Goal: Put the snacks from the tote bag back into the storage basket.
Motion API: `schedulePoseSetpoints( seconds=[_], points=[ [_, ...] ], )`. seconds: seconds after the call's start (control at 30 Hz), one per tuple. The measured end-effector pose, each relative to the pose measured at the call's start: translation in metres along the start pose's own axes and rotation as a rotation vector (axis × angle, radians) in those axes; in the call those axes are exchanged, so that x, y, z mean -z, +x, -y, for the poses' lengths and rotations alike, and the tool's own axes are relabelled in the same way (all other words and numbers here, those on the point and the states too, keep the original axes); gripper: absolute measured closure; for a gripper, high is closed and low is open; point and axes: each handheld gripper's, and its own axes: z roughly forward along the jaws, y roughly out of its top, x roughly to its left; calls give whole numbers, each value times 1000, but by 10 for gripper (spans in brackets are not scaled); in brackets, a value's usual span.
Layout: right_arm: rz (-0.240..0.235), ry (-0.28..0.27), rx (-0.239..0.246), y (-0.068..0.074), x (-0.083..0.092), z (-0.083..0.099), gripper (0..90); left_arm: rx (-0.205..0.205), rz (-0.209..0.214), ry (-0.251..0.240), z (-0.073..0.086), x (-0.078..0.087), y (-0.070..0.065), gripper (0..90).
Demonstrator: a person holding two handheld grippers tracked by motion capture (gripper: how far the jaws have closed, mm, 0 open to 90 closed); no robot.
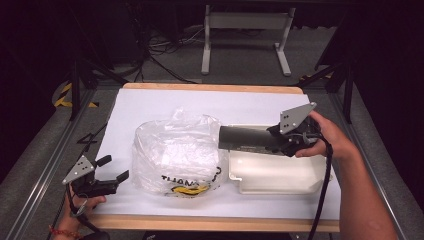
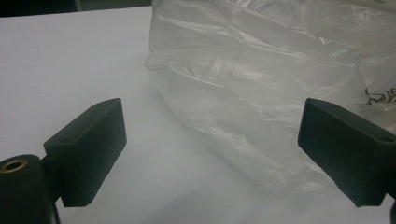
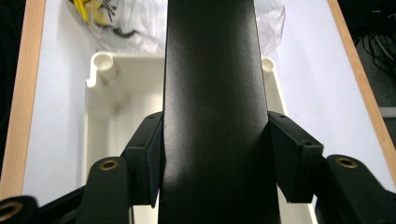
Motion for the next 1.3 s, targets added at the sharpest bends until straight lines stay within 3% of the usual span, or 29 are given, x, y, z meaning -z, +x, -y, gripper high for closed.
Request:
schedulePoseSetpoints(
  seconds=[0.33, 0.63, 1.0, 1.3],
  points=[
    [1, 50, -30, 0, 9, 24, 430, -3, -3, 2, 0, 0, 0, 88],
    [-10, 80, -45, -2, 8, 34, 429, -1, -2, 1, 0, 0, 0, 88],
    [-44, 135, -56, -6, -4, 44, 429, -2, -2, 3, 0, 0, -1, 88],
    [-85, 196, -48, -11, -26, 48, 429, -2, -3, 5, 0, -1, 0, 88]
  ],
)
